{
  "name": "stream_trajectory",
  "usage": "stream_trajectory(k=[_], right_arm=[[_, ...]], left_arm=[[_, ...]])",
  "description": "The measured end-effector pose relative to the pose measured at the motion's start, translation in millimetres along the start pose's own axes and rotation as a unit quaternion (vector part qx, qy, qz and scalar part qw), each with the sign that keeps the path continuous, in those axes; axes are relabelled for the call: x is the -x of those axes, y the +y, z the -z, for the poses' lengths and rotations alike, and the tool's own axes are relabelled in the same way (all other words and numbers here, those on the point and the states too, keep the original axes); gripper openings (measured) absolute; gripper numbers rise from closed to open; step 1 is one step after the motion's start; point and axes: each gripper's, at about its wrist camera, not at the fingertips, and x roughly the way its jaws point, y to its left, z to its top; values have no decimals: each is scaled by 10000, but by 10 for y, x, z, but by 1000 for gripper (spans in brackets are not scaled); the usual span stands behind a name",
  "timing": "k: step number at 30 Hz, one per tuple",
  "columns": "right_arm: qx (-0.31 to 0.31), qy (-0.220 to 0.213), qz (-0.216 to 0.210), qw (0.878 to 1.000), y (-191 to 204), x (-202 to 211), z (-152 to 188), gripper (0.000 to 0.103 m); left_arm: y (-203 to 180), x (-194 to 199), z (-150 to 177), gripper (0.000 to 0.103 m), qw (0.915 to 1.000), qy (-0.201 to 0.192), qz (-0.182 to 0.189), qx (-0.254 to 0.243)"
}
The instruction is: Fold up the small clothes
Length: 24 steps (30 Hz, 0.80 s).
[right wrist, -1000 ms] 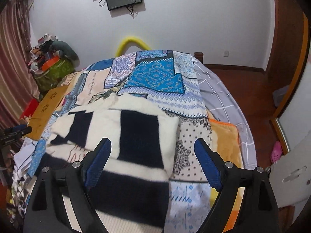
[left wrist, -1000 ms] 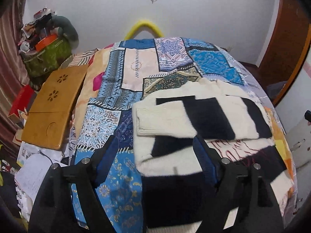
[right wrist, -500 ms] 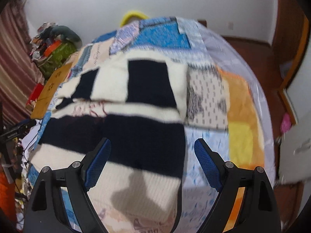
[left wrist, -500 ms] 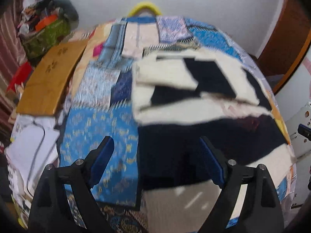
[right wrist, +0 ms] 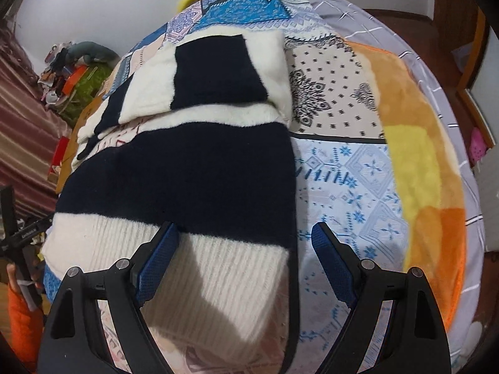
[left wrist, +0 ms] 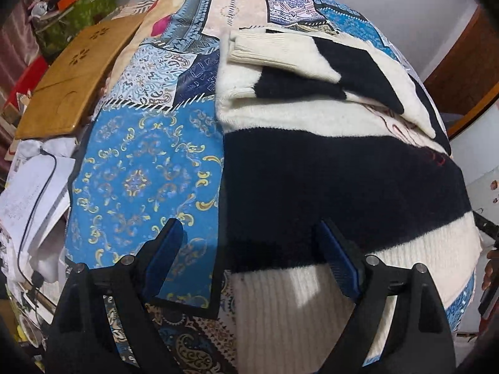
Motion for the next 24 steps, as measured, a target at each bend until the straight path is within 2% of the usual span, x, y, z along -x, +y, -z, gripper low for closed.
stream_trajectory(k=[1, 3, 4, 5, 7, 8, 9, 11, 13, 15, 24], right_arm=[[11, -17, -74, 10000, 6, 1, -4, 74], [16, -22, -221, 9998, 20, -6, -22, 63], [20, -24, -239, 9997, 27, -10, -25, 61], [64, -35, -250, 9997, 43, -10, -27, 54], [215, -80, -217, 9995, 91, -1, -28, 42], [277, -95, -185, 9994, 115, 5, -32, 33], [317, -109, -174, 9993, 127, 7, -40, 24], [442, -147, -100, 9989, 172, 18, -48, 18], [570, -199, -34, 9982, 202, 17, -68, 13], [684, -268, 27, 9973, 237, 27, -83, 9], [760, -656, -74, 9949, 324, 209, -330, 8]], left_arm=[[10, -12, -5, 87, 10000, 21, 66, 64], [35, -28, -19, 78, 9994, 69, 270, 185], [43, -38, -25, 70, 9988, 104, 401, 245], [38, -38, -25, 61, 9981, 123, 541, 284], [8, -30, -34, 52, 9974, 118, 658, 262], [-23, -16, -39, 50, 9978, 80, 621, 202], [-52, -3, -43, 43, 9981, 49, 603, 139], [-122, 24, -51, 23, 9985, -8, 552, -13], [-167, 45, -69, 10, 9990, -75, 432, -126], [-193, 79, -92, 9, 9989, -166, 405, -179], [-273, 395, -325, 8, 9953, -850, 325, -335]])
